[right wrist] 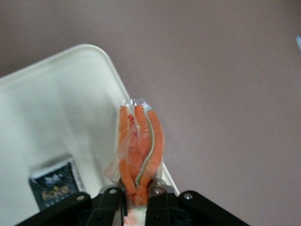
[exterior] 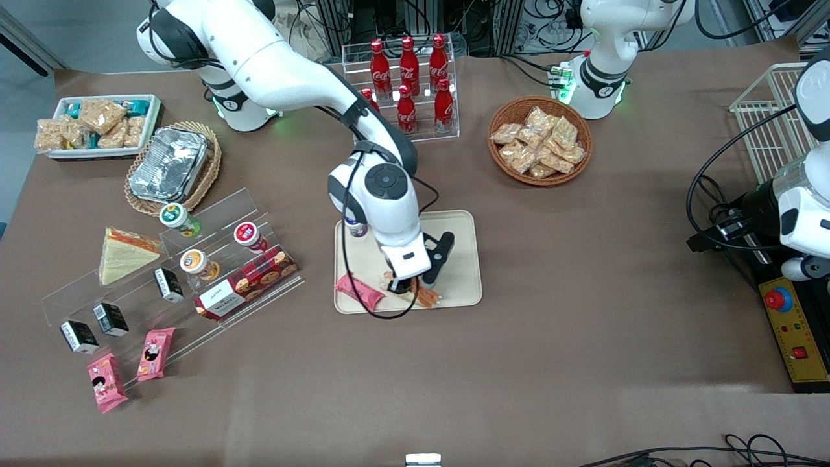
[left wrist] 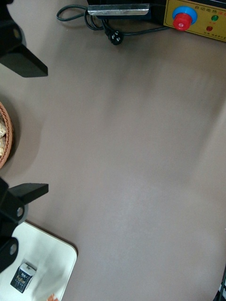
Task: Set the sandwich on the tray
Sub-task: 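Lower the sandwich onto the tray beside the black box, then open the right gripper and raise it away from the tray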
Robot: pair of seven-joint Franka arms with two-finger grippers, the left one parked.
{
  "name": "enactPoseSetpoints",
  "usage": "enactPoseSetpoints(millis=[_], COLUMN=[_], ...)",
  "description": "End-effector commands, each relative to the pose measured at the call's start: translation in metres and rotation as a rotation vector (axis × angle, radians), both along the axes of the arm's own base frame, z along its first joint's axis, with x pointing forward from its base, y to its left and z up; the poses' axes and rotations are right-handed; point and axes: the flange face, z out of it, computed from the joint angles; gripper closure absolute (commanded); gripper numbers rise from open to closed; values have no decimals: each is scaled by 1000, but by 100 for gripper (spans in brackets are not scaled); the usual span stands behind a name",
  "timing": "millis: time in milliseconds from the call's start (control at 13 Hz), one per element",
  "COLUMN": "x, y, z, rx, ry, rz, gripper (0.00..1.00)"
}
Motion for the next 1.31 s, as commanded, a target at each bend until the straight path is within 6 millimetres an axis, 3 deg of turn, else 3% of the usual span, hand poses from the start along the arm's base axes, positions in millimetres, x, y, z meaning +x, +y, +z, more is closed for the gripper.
enactPoseSetpoints(millis=[0, 231, 385, 462, 692, 846, 1000, 1154, 1231], x=[-7, -17, -16, -17, -14, -9, 11, 30, 46], y=[15, 27, 23, 22, 18, 13, -16, -48, -78], z=[-12, -23, -38, -45, -52, -46, -34, 9, 35], rx=[5, 19, 9, 5, 15, 63, 146, 192, 205], ry=[-35, -37, -17, -6, 12, 55, 152, 211, 226], rz=[34, 52, 43, 38, 19, -49, -198, -304, -374], gripper=[85, 81, 73, 63, 0, 0, 0, 0, 0])
